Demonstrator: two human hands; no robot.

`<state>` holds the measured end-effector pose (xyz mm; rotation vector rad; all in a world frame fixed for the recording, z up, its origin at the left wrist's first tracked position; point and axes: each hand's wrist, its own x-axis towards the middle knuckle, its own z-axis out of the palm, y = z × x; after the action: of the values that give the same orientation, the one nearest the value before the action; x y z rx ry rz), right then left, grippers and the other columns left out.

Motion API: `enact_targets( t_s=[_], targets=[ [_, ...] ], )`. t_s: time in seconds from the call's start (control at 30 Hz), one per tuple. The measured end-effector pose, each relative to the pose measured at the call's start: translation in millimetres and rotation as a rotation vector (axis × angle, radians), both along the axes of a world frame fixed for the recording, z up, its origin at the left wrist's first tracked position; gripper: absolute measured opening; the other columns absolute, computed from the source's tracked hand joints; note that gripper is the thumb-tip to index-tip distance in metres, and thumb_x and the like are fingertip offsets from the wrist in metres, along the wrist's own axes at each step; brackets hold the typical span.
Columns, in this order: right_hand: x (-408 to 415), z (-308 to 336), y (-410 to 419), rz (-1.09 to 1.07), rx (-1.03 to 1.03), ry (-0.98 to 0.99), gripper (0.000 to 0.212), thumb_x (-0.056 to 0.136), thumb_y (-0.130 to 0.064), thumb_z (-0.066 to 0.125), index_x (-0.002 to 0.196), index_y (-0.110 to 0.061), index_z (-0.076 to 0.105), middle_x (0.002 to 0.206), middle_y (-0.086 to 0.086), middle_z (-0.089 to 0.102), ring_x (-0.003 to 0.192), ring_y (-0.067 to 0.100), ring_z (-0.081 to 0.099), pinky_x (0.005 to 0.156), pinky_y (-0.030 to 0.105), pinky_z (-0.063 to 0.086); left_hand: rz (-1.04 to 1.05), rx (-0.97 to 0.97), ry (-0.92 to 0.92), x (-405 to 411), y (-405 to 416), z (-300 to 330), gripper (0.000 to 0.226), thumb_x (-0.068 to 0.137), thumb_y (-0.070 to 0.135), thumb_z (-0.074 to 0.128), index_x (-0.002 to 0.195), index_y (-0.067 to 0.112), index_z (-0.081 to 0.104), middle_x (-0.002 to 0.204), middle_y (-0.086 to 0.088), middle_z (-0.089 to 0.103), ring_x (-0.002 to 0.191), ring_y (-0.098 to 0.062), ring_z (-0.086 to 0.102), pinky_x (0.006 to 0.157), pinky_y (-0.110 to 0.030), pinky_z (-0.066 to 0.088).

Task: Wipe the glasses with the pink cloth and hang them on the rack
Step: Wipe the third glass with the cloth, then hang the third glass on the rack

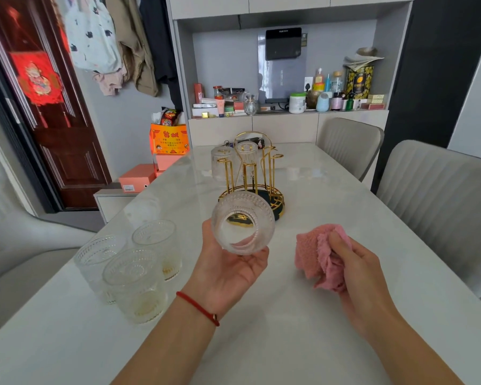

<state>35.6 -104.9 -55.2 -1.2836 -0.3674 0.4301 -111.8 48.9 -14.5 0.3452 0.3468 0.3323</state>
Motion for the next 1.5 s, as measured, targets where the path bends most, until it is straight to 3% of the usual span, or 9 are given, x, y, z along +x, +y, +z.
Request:
enact_targets(
  t_s=[0.17,0.3,0.4,0.6,0.77,1.03,1.2,1.37,1.5],
  targets=[
    [-0.3,-3.7,5.2,-0.008,-0.032,-0.010,0.026,0.097,-0.033,0.064,0.085,-0.013,0.076,0.096,0.021,0.075,0.094,0.044,0.072,0.065,0.047,0.059,-0.008,0.252,0.081,-4.4,2.3,14.1,0.081,0.043,0.052,0.082,0.105,0.002,0.068,0.085,-0.012,0.064,0.067,-0.019,0.055,0.051,-0.025,0.052],
    [-1.6,-3.5,8.3,-0.003,-0.031,-0.019,0.024,0.098,-0.033,0.064,0.086,-0.017,0.078,0.096,0.011,0.077,0.094,0.034,0.073,0.060,0.041,0.059,0.004,0.386,0.116,-6.8,15.3,28.3,0.069,0.065,0.055,0.076,0.117,0.010,0.068,0.101,-0.007,0.069,0.074,-0.015,0.060,0.059,-0.023,0.052],
    [2.9,-2.0,16.1,0.054,-0.017,0.020,0.024,0.098,-0.035,0.064,0.088,-0.020,0.080,0.100,0.014,0.077,0.099,0.037,0.072,0.077,0.052,0.062,0.067,0.543,0.190,0.1,31.4,41.6,0.077,0.068,0.059,0.077,0.129,0.013,0.067,0.115,-0.008,0.064,0.093,-0.017,0.059,0.072,-0.027,0.050],
    [37.9,17.6,40.2,0.219,0.223,0.286,0.049,0.100,-0.044,0.052,0.104,0.002,0.068,0.098,0.028,0.062,0.098,0.040,0.062,0.065,0.035,0.054,0.515,0.864,0.429,28.5,69.4,103.2,0.046,0.084,0.054,0.077,0.107,0.014,0.069,0.100,-0.006,0.071,0.087,-0.021,0.061,0.071,-0.029,0.054],
    [43.3,6.5,41.9,0.258,0.317,0.349,0.048,0.107,-0.040,0.038,0.117,-0.005,0.070,0.109,0.022,0.074,0.105,0.035,0.072,0.095,0.059,0.054,0.607,1.175,0.538,80.5,108.4,151.1,0.076,0.052,0.065,0.089,0.102,0.009,0.074,0.107,-0.012,0.077,0.095,-0.028,0.076,0.087,-0.043,0.063],
    [53.7,-1.2,49.8,0.221,0.282,0.419,0.050,0.099,-0.044,0.048,0.125,-0.006,0.068,0.119,0.023,0.072,0.114,0.041,0.067,0.102,0.060,0.050,0.711,1.523,0.688,194.1,126.1,194.8,0.059,0.068,0.060,0.086,0.098,0.013,0.066,0.096,-0.002,0.071,0.089,-0.021,0.072,0.081,-0.040,0.064],
    [67.6,-8.0,57.0,0.223,0.312,0.468,0.049,0.095,-0.044,0.051,0.123,-0.007,0.069,0.115,0.019,0.074,0.112,0.039,0.069,0.102,0.058,0.050,0.665,1.718,0.811,245.8,130.6,188.6,0.047,0.079,0.052,0.082,0.083,0.014,0.054,0.080,0.001,0.055,0.072,-0.014,0.053,0.058,-0.027,0.049],
    [73.7,-14.6,61.4,0.237,0.328,0.480,0.045,0.096,-0.041,0.053,0.118,-0.006,0.071,0.112,0.019,0.075,0.109,0.040,0.069,0.102,0.062,0.048,0.601,1.818,1.025,274.2,146.1,163.5,0.059,0.064,0.070,0.078,0.075,0.019,0.050,0.066,0.002,0.050,0.078,-0.026,0.061,0.097,-0.058,0.054],
    [75.1,-17.6,63.5,0.236,0.334,0.484,0.045,0.096,-0.040,0.052,0.120,-0.006,0.070,0.112,0.018,0.075,0.109,0.042,0.069,0.102,0.063,0.049,0.507,1.926,1.154,281.1,150.8,150.1,0.062,0.060,0.075,0.074,0.082,0.021,0.050,0.085,-0.002,0.062,0.100,-0.032,0.066,0.104,-0.060,0.047]
  ],
)
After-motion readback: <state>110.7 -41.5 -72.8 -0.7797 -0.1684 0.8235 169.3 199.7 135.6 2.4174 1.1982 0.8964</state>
